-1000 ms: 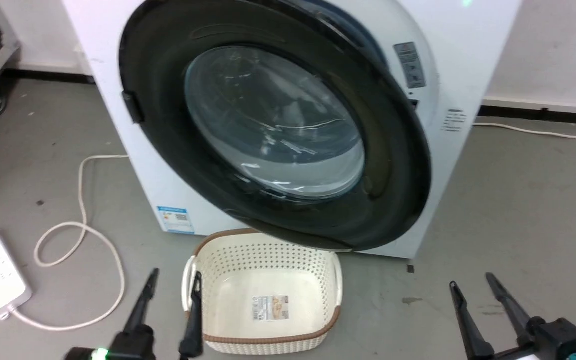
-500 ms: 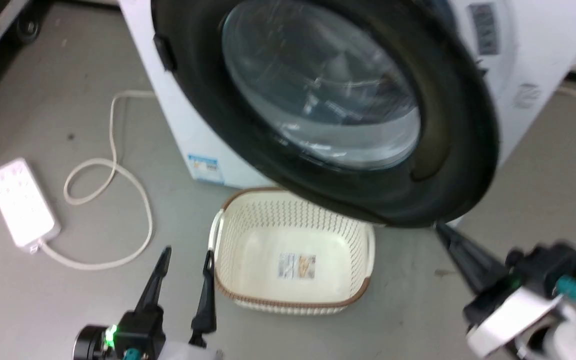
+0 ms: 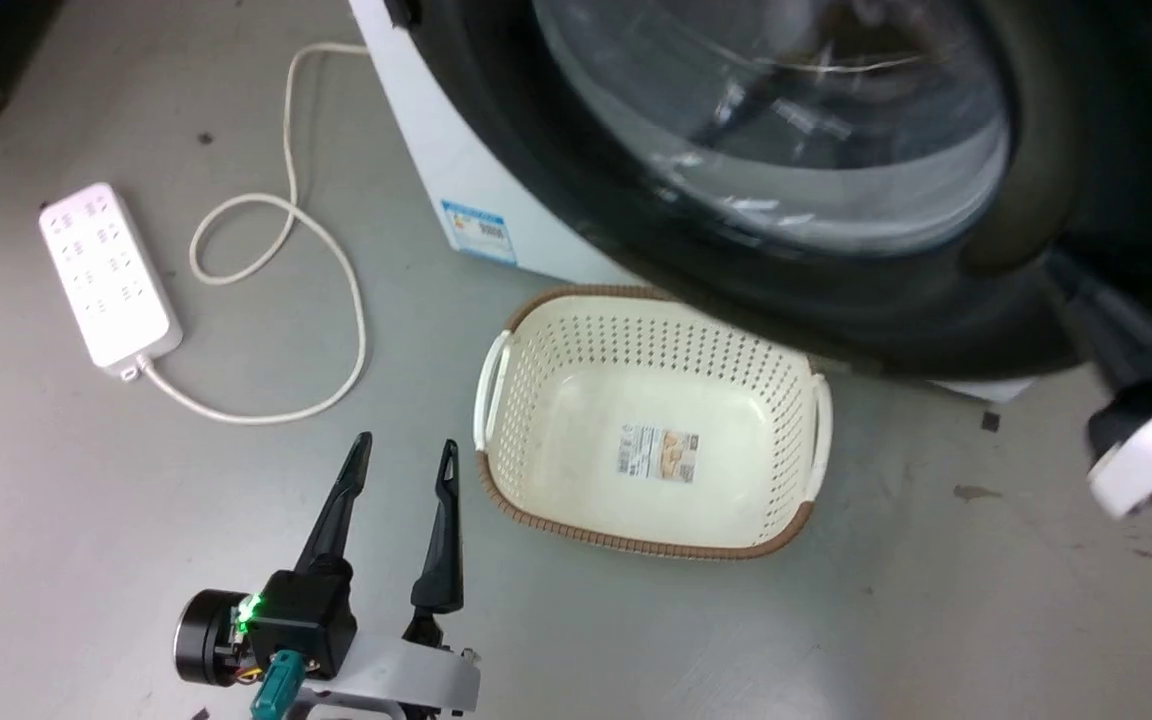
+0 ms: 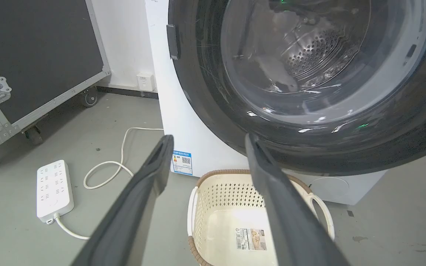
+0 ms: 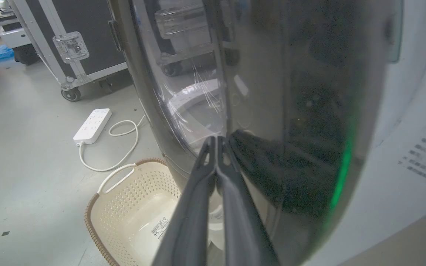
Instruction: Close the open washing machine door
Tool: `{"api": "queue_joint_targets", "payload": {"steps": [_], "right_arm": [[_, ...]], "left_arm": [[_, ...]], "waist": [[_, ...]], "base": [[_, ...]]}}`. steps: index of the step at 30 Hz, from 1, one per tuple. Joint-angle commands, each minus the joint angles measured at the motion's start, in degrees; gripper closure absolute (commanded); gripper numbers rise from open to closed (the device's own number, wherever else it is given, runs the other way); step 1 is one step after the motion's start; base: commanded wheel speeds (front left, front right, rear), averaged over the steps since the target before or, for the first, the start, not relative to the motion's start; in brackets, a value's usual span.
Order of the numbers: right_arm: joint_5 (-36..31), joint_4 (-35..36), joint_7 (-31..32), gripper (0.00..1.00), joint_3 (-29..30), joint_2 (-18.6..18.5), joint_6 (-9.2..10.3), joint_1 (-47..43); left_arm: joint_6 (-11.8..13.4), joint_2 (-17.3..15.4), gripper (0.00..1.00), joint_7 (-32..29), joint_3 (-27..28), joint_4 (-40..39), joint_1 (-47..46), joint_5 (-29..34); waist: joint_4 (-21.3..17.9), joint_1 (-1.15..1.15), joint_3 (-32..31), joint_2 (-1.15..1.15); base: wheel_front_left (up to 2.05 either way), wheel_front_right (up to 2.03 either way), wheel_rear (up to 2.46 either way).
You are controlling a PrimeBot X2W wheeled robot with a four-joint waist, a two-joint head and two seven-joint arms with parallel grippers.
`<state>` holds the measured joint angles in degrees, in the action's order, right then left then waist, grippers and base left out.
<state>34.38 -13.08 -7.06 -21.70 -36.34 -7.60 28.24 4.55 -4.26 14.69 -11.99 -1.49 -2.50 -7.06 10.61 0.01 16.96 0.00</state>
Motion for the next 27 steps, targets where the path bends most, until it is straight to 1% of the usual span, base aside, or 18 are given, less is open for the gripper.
{"api": "queue_joint_targets", "payload": {"steps": [1, 9, 15, 19, 23, 24, 25, 26, 27], "right_arm": [[0.6, -1.1, 0.2, 1.0, 0.6, -0.9, 0.11, 2.1], [2.7, -9.6, 0.9, 1.0, 3.1, -1.8, 0.11, 10.6], [3.6, -14.3, 0.4, 1.0, 3.6, -1.7, 0.11, 14.6], [4.0, -16.1, -1.0, 1.0, 3.1, -1.1, 0.11, 14.9], [4.4, -16.9, -3.4, 1.0, 1.7, -0.4, 0.11, 12.2], [3.7, -16.8, -4.5, 1.0, 1.4, -0.5, 0.11, 11.5], [2.9, -16.6, -5.5, 0.41, 1.2, -0.4, 0.11, 10.6], [2.7, -16.5, -6.1, 0.0, 1.1, 0.1, 0.11, 9.5], [2.7, -16.2, -6.6, 0.0, 1.1, 0.8, 0.11, 8.4]], "left_arm": [[-0.3, 0.3, 0.0, 0.3, 0.1, 0.1, -1.1, 0.3], [-0.8, 1.1, 0.0, 0.3, -0.8, 0.7, -3.2, 0.4], [-0.6, 1.3, 0.0, 0.3, -1.3, 0.8, -3.7, 0.1], [-0.5, 1.3, 0.0, 0.3, -1.1, 1.1, -3.3, 0.1], [-1.0, 1.4, 0.0, 0.3, -0.8, 1.6, -2.5, 0.1], [-1.2, 1.4, 0.0, 0.3, -0.7, 1.7, -2.3, 0.1], [-1.3, 1.4, 0.0, 0.3, -0.5, 1.8, -2.0, 0.1], [-1.5, 1.4, 0.0, 0.3, -0.2, 2.0, -1.7, 0.1], [-1.7, 1.4, 0.0, 0.3, 0.1, 2.2, -1.3, 0.2]], "waist": [[0.6, -0.01, 0.8, 0.0], [1.6, -0.01, 3.1, 0.0], [2.0, -0.01, 3.5, 0.0], [1.7, -0.01, 2.4, 0.0], [0.9, -0.01, -0.1, 0.0], [0.6, -0.01, -0.9, 0.0], [0.2, -0.01, -1.8, 0.0], [-0.4, -0.01, -3.0, 0.0], [-1.0, -0.01, -4.2, 0.0]], "base": [[0.0, 0.0, 0.0], [0.0, 0.0, 0.0], [0.0, 0.0, 0.0], [0.0, 0.0, 0.0], [0.0, 0.0, 0.0], [0.0, 0.0, 0.0], [0.0, 0.0, 0.0], [0.0, 0.0, 0.0], [0.0, 0.0, 0.0]]}}
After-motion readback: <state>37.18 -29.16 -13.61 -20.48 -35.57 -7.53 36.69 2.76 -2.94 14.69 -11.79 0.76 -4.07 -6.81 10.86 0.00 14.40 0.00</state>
